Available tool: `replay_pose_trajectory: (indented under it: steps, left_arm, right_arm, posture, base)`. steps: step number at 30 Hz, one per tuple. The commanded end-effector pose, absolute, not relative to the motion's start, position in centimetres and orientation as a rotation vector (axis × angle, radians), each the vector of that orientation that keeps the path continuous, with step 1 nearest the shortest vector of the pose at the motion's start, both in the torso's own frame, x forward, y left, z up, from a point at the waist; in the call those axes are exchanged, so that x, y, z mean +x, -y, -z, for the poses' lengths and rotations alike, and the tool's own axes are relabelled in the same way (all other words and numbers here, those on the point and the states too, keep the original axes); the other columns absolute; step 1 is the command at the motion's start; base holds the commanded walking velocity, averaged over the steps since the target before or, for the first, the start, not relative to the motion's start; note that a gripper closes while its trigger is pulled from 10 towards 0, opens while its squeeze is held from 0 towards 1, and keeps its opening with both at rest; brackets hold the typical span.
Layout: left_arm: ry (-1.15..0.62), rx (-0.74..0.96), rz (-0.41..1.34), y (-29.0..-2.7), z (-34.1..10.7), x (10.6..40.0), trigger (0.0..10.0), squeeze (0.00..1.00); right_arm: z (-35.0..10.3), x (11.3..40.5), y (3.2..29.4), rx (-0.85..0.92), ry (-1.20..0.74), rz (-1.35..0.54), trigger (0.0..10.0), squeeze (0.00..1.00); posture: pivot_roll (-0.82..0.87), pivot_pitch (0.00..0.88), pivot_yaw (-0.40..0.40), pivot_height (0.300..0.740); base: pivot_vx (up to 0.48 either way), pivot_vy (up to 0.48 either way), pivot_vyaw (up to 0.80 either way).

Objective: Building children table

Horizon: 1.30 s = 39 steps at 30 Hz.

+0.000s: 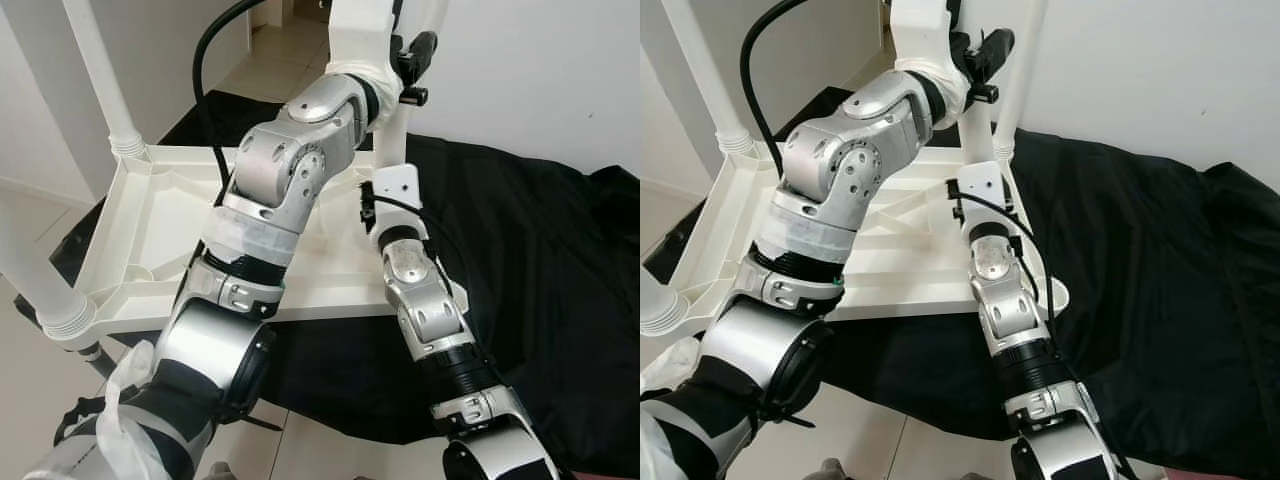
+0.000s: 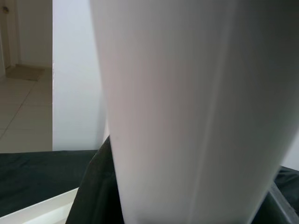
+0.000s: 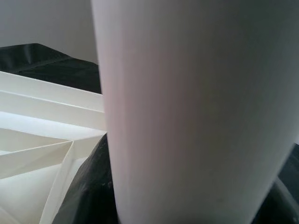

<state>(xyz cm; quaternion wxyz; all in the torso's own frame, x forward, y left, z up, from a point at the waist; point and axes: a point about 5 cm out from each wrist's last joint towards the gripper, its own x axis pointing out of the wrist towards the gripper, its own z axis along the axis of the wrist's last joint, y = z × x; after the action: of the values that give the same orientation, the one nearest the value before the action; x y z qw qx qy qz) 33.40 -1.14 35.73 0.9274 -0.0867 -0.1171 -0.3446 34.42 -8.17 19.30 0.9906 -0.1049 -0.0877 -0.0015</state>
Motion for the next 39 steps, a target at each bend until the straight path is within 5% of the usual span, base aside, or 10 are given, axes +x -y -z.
replay_pose_trajectory:
  steps: [1, 7, 8, 11, 13, 17, 18, 19, 20, 39]
  left_arm:
    - [0.271, -0.160, 0.772, 2.3, -36.5, 32.5, 10.0, 0.00]
    - [0.274, -0.154, 0.783, 2.4, -36.5, 32.5, 10.0, 0.00]
    - [0.282, -0.151, 0.788, 2.4, -36.6, 32.4, 10.0, 0.00]
    - [0.293, -0.173, 0.806, 2.5, -36.6, 32.2, 10.0, 0.00]
    - [0.295, -0.204, 0.820, 2.5, -36.6, 32.0, 10.0, 1.00]
    - [0.310, -0.213, 0.834, 2.6, -36.8, 31.8, 10.0, 1.00]
    - [0.321, -0.218, 0.847, 2.7, -36.9, 31.6, 10.0, 0.66]
    - [0.321, -0.218, 0.847, 2.7, -36.9, 31.6, 10.0, 0.66]
    - [0.337, -0.224, 0.870, 2.8, -37.1, 31.4, 10.0, 0.00]
    - [0.502, -0.179, 0.958, 2.2, -37.9, 29.5, 10.0, 0.00]
  right_arm:
    - [-19.6, 34.5, 7.7, -0.231, 0.197, -0.009, 0.0, 0.00]
    - [-19.4, 34.4, 7.6, -0.210, 0.185, -0.017, 0.1, 0.00]
    - [-19.4, 34.4, 7.6, -0.204, 0.181, -0.017, 10.0, 0.00]
    - [-19.4, 34.4, 7.7, -0.193, 0.176, -0.006, 10.0, 0.00]
    - [-19.3, 34.5, 7.8, -0.169, 0.167, 0.007, 10.0, 0.00]
    - [-19.2, 34.5, 8.1, -0.138, 0.148, 0.021, 10.0, 0.00]
    - [-19.1, 34.5, 8.3, -0.128, 0.141, 0.028, 10.0, 0.00]
    - [-19.1, 34.5, 8.3, -0.128, 0.141, 0.028, 10.0, 0.00]
    - [-19.0, 34.5, 8.5, -0.109, 0.129, 0.038, 10.0, 0.00]
    - [-19.1, 34.9, 11.2, 0.013, 0.083, 0.151, 10.0, 0.00]
  posture:
    - [0.00, 0.000, -0.085, 0.740]
    - [0.00, 0.000, -0.082, 0.740]
    - [0.00, 0.000, -0.082, 0.740]
    - [-0.01, 0.000, -0.080, 0.740]
    - [-0.01, 0.000, -0.078, 0.740]
    - [-0.01, 0.000, -0.076, 0.740]
    - [-0.01, 0.000, -0.074, 0.740]
    - [-0.01, 0.000, -0.074, 0.740]
    - [-0.02, 0.000, -0.068, 0.740]
    - [-0.04, 0.000, -0.045, 0.740]
  base:
    - [0.000, 0.000, 0.00]
    - [0.000, 0.000, 0.00]
    - [0.000, 0.000, 0.00]
    - [0.000, 0.000, 0.00]
    - [0.000, 0.000, 0.00]
    - [0.000, 0.000, 0.00]
    - [0.000, 0.000, 0.00]
    - [0.000, 0.000, 0.00]
    - [0.000, 0.000, 0.00]
    - [0.000, 0.000, 0.00]
